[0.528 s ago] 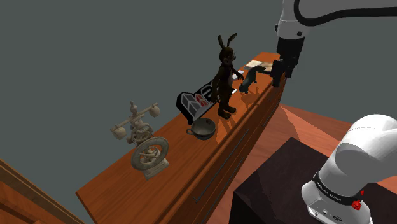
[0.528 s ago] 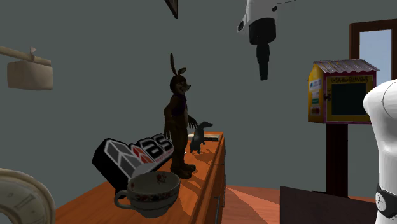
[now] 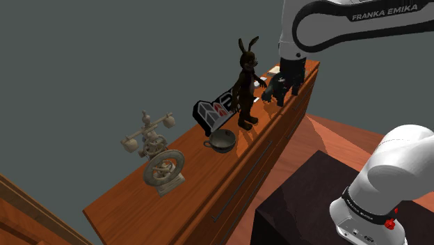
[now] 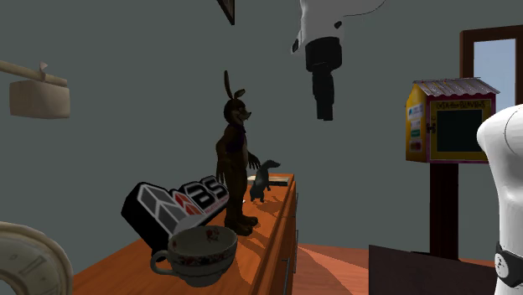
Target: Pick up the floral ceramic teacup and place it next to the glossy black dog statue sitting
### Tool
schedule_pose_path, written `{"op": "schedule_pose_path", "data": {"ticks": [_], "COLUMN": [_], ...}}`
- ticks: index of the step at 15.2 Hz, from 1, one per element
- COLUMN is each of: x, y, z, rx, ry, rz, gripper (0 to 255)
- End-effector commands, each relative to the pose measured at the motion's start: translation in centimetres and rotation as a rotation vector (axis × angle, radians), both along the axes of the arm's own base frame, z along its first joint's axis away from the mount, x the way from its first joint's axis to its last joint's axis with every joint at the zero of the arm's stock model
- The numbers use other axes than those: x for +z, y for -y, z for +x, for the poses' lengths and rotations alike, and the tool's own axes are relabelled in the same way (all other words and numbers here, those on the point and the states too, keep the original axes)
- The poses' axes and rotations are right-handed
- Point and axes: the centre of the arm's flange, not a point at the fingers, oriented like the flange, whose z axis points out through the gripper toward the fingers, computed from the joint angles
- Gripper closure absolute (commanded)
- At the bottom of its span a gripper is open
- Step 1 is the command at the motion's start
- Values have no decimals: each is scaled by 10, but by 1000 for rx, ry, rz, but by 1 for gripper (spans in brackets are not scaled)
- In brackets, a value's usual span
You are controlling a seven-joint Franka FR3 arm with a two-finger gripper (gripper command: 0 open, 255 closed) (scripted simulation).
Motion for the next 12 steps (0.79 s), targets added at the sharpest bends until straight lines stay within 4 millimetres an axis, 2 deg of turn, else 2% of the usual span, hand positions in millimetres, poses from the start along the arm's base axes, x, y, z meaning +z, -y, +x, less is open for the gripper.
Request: {"op": "schedule_pose_path", "data": {"ticks": [1, 12], "x": [-18, -105], "y": [-19, -111], "z": [14, 93], "rx": [-4, -24], "ry": [4, 20], "rz": [-9, -62], "gripper": [0, 0]}}
